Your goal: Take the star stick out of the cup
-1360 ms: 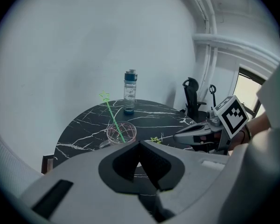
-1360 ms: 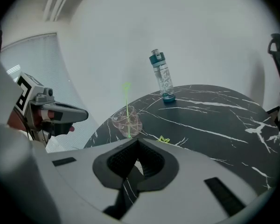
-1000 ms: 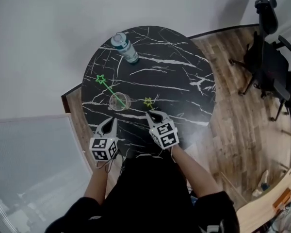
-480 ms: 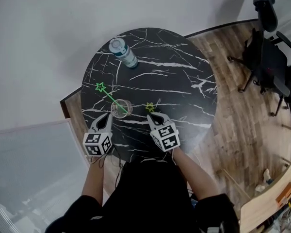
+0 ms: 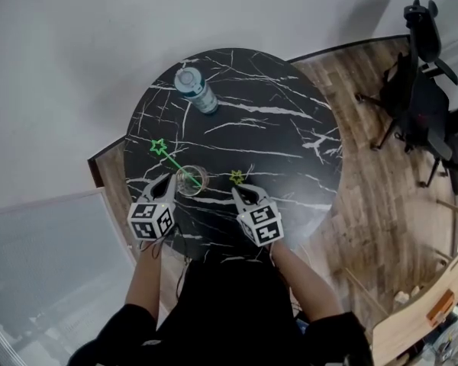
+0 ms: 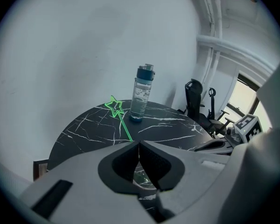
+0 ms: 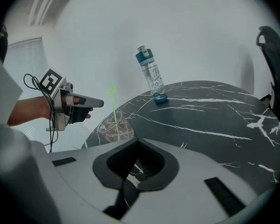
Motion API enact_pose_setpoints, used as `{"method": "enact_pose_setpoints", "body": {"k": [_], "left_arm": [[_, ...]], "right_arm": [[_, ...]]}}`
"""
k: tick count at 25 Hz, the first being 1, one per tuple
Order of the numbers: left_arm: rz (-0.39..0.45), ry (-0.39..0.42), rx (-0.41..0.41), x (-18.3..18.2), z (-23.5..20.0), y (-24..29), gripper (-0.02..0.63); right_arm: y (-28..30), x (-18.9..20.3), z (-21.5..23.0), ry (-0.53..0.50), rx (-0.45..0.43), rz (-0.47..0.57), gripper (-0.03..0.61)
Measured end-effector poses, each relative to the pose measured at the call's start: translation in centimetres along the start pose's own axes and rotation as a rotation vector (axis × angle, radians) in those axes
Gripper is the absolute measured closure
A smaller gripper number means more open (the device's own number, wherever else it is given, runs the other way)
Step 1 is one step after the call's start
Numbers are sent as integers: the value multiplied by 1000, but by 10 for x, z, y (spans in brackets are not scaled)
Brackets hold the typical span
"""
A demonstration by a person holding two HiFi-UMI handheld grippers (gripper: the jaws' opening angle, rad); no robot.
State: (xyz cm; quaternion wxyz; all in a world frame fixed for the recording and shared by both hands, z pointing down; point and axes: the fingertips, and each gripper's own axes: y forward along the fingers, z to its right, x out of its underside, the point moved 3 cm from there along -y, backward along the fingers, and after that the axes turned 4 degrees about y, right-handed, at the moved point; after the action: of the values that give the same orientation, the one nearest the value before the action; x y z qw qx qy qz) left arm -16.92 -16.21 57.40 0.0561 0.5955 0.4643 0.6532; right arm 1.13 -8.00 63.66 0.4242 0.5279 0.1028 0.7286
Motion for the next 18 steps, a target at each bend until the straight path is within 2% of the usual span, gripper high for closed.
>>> {"method": "enact_pose_setpoints", "body": {"k": [2, 5, 11, 15, 18], "left_arm": [[-16, -28, 28, -2, -3, 7, 603], [-38, -85, 77, -1, -7, 19, 543], [-40, -199, 110, -5, -19, 34, 494], [-49, -246, 136, 0, -24, 41, 483], [-45, -247, 128, 2, -25, 44, 485]], "right_arm": [[1, 0, 2, 2, 3, -3, 581], [1, 2, 5, 8, 10, -11, 581], [-1, 5, 14, -1, 25, -19, 581], [-5, 6, 18, 4, 34, -22, 581], [-7, 7, 20, 8, 35, -22, 581]]}}
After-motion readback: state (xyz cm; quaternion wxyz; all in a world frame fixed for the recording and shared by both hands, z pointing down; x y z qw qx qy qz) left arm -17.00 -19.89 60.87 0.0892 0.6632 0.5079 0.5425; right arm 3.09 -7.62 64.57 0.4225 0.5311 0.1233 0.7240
